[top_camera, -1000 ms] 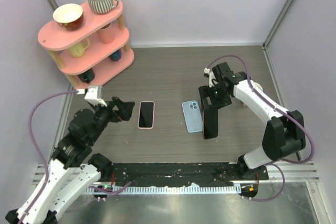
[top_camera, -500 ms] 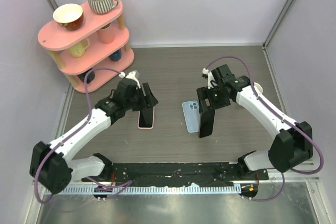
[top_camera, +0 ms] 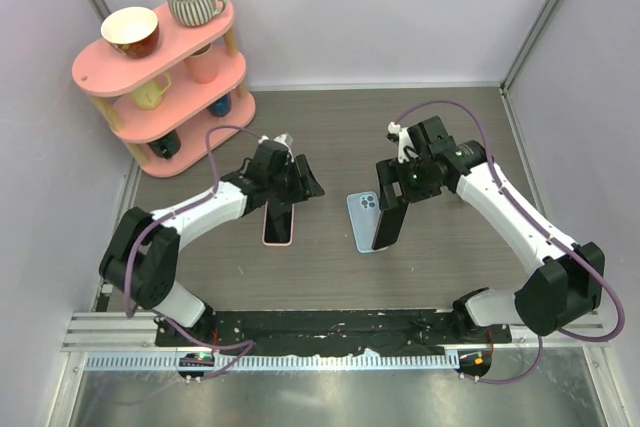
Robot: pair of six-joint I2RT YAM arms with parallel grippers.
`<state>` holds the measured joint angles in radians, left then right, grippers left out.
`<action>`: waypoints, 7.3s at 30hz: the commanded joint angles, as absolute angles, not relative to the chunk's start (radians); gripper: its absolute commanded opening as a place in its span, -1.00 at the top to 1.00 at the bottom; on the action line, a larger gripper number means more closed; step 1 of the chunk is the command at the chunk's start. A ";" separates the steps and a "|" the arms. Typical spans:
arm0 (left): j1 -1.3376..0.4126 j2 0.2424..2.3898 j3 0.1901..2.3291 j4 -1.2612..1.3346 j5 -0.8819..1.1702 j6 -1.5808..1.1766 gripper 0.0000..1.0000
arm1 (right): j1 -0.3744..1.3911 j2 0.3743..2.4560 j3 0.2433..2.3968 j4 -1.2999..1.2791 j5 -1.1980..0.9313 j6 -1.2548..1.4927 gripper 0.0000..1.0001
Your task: Put the phone into the phone case
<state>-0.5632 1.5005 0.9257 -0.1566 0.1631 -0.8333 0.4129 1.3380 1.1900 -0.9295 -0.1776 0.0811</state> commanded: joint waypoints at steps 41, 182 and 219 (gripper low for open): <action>-0.506 1.290 1.002 -0.193 0.189 -0.806 -0.09 | 0.522 1.655 1.332 -0.828 -0.100 0.169 0.72; -0.667 1.522 1.040 -0.232 0.150 -0.749 0.06 | 0.543 1.307 0.681 -0.388 -0.144 0.443 -0.33; -0.741 1.884 1.037 0.020 0.288 -0.848 0.21 | 0.526 1.167 0.545 -0.193 -0.077 0.581 -0.45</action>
